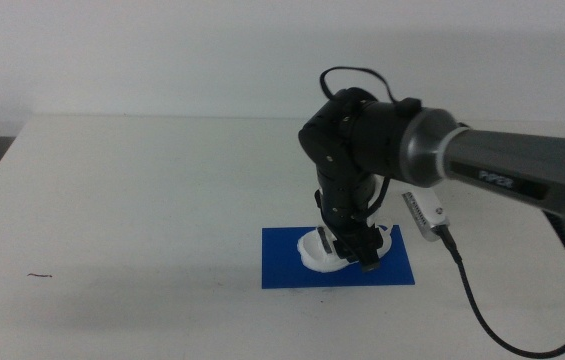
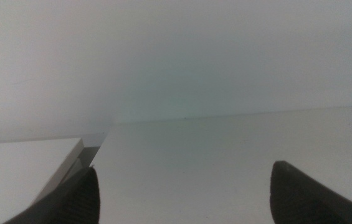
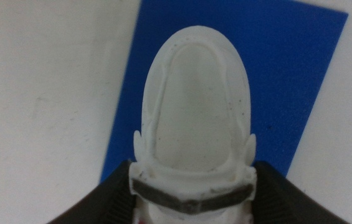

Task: Use one arm to grab the shoe from the table and place it on the mat.

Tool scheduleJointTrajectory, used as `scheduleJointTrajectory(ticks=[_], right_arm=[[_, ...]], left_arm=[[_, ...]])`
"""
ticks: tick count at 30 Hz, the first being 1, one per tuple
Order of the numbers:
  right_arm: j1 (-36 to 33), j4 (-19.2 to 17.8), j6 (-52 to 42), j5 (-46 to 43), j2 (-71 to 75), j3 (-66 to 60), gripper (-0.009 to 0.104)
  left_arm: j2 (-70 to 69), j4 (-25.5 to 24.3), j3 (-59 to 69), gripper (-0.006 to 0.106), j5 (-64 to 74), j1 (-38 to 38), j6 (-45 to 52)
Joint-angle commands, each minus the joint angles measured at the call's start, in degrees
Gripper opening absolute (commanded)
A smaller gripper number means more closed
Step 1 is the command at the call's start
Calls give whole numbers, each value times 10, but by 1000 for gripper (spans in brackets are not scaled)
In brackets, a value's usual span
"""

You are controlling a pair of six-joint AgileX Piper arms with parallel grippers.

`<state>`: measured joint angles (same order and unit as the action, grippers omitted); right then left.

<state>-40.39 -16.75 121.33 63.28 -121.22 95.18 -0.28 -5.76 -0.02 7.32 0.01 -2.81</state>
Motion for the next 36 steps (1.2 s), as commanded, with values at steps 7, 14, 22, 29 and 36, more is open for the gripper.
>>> scheduleJointTrajectory(ticks=[7,14,22,29,36], right_arm=[[7,-3,14,19,-25,25,10],[8,-7,14,-8,-25,25,10],[10,-6,14,-17,-30,25,33],[10,-6,2,-19,-36,25,49],[10,-7,-2,-16,-36,26,63]], left_arm=[[3,2,0,94,-7,0,-1],[3,2,0,94,-7,0,-1],[3,2,0,94,-7,0,-1],[3,2,0,94,-7,0,-1],[3,2,0,94,-7,0,-1]])
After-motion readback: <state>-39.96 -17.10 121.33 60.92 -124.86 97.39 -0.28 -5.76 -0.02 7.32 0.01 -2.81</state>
